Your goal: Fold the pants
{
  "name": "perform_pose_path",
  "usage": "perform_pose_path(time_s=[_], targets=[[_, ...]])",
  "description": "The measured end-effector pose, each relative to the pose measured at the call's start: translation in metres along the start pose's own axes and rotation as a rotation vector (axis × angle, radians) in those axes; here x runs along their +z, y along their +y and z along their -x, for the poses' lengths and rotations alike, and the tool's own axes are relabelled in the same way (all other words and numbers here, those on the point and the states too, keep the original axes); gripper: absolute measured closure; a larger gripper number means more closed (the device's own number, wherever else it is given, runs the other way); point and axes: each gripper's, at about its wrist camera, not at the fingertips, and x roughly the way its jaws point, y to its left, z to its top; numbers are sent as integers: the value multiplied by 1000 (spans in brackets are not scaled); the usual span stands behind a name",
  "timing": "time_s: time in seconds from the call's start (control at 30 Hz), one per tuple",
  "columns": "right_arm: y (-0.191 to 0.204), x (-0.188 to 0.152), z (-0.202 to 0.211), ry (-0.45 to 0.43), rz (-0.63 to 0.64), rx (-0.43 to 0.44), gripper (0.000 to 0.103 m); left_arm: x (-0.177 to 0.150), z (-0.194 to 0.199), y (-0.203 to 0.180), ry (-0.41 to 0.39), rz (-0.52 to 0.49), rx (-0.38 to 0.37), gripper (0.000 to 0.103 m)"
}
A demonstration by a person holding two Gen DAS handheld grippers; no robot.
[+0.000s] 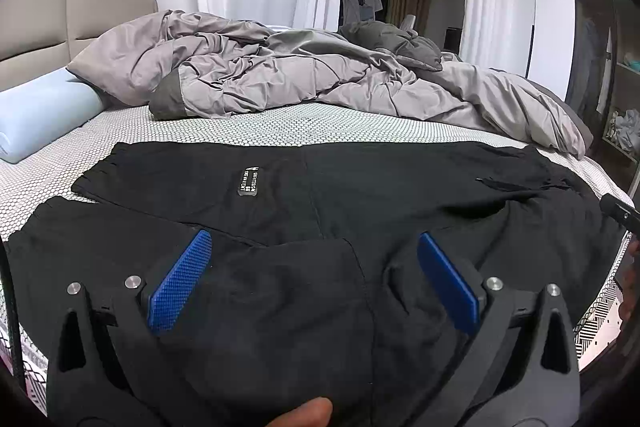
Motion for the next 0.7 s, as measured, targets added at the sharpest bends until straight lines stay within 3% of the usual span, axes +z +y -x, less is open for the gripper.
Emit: perform_pose_path(time_s=[0.27, 0.6, 0.7], targets=[[-13, 1, 0, 8, -45, -30, 0, -1, 7, 30, 7, 32, -20, 0], [-27, -1, 3, 29, -53, -58, 0, -1, 18, 63, 72, 25, 97, 0], [-38, -3, 12, 15, -73, -64, 0, -1, 26, 77, 92, 69, 96, 1]])
